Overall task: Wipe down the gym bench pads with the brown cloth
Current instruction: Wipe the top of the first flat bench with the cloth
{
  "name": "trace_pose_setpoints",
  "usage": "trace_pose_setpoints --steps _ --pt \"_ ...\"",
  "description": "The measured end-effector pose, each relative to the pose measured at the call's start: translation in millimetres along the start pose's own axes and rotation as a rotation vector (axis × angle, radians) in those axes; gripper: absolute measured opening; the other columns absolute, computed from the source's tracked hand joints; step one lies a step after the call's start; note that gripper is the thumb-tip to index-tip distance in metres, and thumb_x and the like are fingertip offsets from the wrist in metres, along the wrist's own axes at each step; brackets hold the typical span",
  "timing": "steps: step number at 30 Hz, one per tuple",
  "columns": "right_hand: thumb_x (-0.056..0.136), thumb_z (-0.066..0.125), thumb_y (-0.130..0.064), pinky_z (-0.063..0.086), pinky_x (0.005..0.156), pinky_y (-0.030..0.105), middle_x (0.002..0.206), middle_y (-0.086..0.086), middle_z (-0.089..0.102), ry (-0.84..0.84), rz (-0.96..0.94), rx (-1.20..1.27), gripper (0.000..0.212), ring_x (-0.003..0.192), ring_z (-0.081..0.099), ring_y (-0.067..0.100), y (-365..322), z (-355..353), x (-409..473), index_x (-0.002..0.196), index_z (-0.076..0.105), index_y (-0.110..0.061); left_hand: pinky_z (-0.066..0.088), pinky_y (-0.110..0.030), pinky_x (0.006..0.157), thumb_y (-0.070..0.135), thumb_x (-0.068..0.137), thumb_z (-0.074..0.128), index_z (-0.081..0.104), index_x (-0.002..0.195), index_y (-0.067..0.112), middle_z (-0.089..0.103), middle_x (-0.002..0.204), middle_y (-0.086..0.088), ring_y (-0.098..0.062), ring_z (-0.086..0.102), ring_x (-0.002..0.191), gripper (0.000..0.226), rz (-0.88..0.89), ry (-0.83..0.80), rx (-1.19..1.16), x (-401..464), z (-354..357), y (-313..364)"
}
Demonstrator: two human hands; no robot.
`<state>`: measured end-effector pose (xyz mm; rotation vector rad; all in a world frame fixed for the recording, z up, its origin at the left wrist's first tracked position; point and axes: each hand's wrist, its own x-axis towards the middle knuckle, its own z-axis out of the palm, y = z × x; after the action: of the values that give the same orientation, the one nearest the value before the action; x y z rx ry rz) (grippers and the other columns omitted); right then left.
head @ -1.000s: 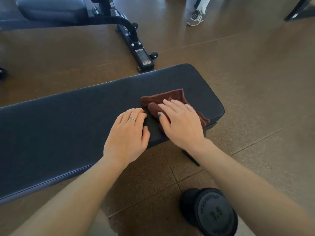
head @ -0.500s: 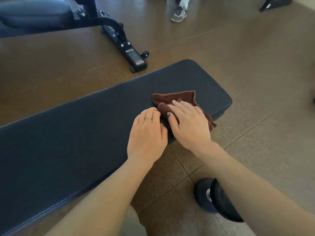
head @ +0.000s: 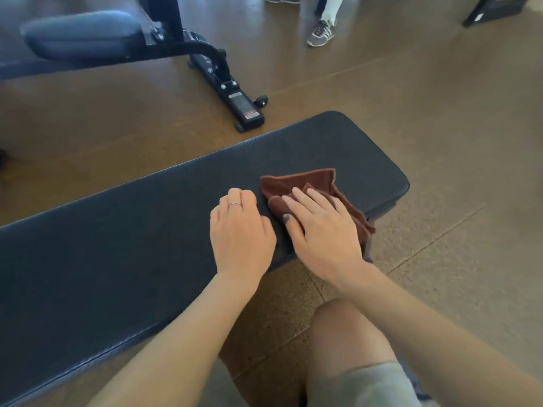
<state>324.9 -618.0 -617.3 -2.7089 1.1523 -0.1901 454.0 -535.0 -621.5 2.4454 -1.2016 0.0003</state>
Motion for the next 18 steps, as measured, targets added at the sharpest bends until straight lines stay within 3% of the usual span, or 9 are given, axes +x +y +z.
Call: trace_pose_setpoints --steps 3,6,13,18 --pt "0.107 0.017 -0.052 0.015 0.128 0.039 0.163 -0.011 0.043 -0.014 -0.096 -0.027 0.058 0.155 0.033 0.015 4.4 -0.4 27.6 0.151 0.051 -0.036 0.043 -0.046 0.113 0.027 0.101 0.052 0.055 0.132 0.008 0.056 0.139 -0.013 -0.031 0.053 0.129 0.037 -0.132 -0.012 0.087 10.8 0.4 -11.0" --pt "0.108 0.022 -0.049 0.018 0.128 0.044 0.163 -0.008 0.043 -0.028 -0.179 -0.013 0.055 0.154 0.033 0.017 -1.4 2.9 70.2 0.151 0.051 -0.033 0.037 -0.048 0.119 0.030 0.104 0.047 0.052 0.140 0.006 0.052 0.148 -0.015 -0.034 0.048 0.138 0.044 -0.120 -0.015 0.163 10.4 4.0 -13.3" --pt "0.108 0.036 -0.047 0.025 0.127 0.051 0.159 -0.003 0.050 0.022 -0.260 0.039 0.047 0.151 0.040 0.021 -28.8 15.8 139.6 0.146 0.058 -0.030 0.031 -0.046 0.123 0.032 0.104 0.043 0.051 0.142 0.010 0.051 0.151 -0.010 -0.029 0.045 0.142 0.045 -0.160 -0.033 0.161 11.1 3.4 -9.0" --pt "0.106 0.040 -0.043 0.038 0.117 0.046 0.146 0.002 0.063 0.127 -0.250 0.045 0.045 0.139 0.053 0.024 34.9 5.3 167.4 0.135 0.067 -0.024 0.034 -0.047 0.122 0.032 0.101 0.043 0.053 0.137 0.011 0.052 0.145 -0.008 -0.029 0.047 0.138 0.043 -0.173 -0.036 0.142 10.8 1.2 -9.6"
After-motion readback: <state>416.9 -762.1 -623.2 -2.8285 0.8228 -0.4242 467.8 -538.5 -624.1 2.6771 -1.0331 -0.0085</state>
